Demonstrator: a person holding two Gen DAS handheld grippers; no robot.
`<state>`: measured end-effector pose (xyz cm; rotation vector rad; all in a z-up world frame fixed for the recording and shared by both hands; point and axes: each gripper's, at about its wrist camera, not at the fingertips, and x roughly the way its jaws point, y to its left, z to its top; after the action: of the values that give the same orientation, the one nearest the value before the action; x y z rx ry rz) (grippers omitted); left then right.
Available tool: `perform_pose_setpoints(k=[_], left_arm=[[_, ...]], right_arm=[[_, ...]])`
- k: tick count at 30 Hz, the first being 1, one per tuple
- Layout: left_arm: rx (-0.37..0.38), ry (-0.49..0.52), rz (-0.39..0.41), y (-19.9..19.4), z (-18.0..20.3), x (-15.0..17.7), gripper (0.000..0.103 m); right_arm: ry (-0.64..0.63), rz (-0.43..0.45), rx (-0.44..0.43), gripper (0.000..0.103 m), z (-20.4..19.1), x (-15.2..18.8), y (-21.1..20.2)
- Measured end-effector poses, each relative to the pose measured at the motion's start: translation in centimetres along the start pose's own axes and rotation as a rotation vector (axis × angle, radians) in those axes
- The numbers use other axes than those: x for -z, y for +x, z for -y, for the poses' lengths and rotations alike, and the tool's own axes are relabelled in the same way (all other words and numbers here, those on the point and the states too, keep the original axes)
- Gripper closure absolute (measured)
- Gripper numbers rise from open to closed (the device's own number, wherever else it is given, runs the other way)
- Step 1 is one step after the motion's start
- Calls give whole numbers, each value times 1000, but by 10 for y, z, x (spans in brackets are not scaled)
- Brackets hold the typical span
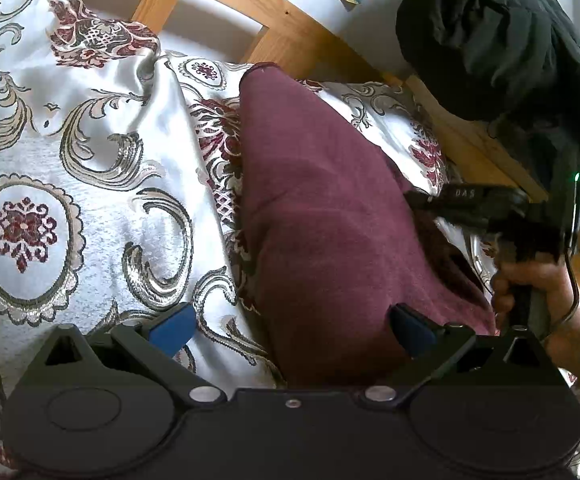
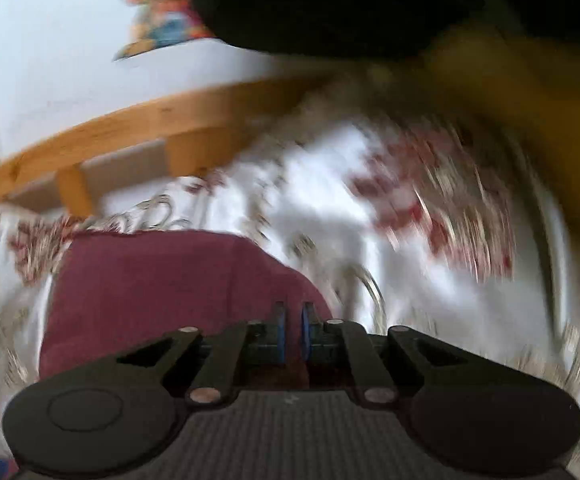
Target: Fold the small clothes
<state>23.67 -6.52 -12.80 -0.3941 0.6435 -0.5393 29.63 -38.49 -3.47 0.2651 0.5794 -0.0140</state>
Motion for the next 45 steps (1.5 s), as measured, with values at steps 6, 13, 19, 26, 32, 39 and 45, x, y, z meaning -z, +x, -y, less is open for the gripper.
perform_pose_setpoints(k=[6,13,19,26,32,39,45], left_arm=[[4,0,1,0,0,0,0],[5,0,0,1,0,0,0],[6,-1,0,1,-1,0,0],[7,-2,1,2,-1,0,0],[7,-2,1,1,-1,0,0],[38,-7,49,-6,0,-3,1],[158,13,112,-14,5,-5,1]], right_arm=[[229,-16,-180,27,32,19,-2],[106,-51,-219,9,19,30,7],[31,39,-205,4,13,54,-2],[-31,70,-171,1,5,69,-11],[-9,84,-148,1,5,80,-20],[-2,84,-153,1,6,81,-21],[0,85,-155,1,7,81,-22]])
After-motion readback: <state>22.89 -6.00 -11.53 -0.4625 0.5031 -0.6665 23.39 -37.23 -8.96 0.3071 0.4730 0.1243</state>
